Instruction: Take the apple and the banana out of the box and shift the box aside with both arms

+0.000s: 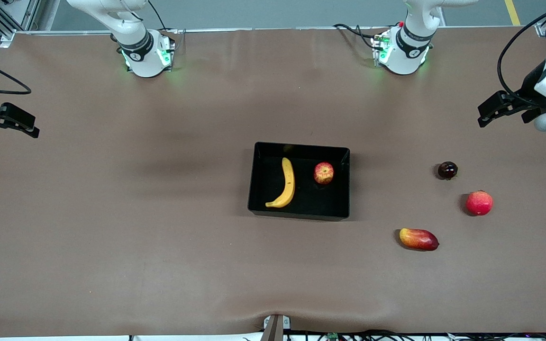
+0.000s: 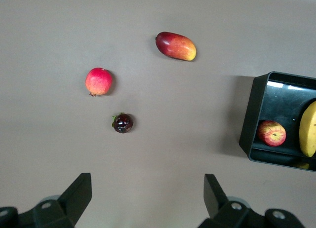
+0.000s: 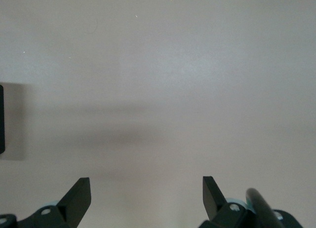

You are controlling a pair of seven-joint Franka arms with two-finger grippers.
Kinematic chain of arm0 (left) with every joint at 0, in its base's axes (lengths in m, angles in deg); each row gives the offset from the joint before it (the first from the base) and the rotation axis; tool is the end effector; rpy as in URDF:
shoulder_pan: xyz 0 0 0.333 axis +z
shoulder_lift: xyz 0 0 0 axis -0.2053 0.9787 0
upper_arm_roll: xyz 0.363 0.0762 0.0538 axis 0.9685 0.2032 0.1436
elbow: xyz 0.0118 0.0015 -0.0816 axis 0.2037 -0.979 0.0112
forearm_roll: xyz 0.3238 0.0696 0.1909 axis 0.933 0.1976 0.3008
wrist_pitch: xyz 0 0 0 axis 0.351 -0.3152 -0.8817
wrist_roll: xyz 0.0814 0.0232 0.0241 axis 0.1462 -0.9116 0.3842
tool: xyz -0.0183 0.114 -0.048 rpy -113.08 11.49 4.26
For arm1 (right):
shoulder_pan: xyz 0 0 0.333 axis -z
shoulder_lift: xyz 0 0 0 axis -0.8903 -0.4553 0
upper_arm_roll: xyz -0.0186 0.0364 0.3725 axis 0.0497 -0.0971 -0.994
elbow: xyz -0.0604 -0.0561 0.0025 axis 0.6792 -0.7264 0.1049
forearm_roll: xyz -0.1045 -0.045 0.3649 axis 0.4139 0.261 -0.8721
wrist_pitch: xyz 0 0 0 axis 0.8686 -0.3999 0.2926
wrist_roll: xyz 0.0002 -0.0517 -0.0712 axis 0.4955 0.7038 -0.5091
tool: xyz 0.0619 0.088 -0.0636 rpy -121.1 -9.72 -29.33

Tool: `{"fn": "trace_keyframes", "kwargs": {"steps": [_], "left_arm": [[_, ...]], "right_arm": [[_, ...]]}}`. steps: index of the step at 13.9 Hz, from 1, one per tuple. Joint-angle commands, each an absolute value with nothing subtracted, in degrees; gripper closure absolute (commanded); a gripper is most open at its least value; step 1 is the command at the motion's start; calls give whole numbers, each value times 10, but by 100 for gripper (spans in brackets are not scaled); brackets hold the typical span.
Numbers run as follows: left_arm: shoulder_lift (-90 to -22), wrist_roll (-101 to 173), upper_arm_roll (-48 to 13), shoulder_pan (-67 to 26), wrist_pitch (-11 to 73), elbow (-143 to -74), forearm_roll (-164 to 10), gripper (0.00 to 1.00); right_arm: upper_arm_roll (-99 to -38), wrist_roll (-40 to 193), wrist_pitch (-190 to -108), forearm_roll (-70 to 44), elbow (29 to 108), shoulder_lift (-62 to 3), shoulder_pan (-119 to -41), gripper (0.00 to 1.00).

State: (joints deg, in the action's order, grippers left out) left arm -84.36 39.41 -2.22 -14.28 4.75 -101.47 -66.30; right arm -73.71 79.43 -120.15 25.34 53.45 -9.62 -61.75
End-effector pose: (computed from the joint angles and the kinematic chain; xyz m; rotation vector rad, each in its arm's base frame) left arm 0.5263 -0.0452 0.6728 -3.1051 -0.1190 -0.0349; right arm 0.5592 -0.0173 0.6765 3.1240 0.0108 -0.0205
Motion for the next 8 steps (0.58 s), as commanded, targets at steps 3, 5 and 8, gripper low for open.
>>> {"fn": "trace_keyframes", "kwargs": {"steps": [3, 5, 8], "left_arm": [[-838, 382, -23, -145, 35, -1000, -675, 0], [-834, 384, -23, -146, 35, -1000, -672, 0], [-823, 396, -54, -146, 36, -996, -670, 0]], "right_arm": [[-743, 792, -1202, 264, 537, -94, -611, 0], [-743, 792, -1201, 264, 537, -95, -611, 0], [-743, 792, -1202, 264, 536, -98, -611, 0]]}}
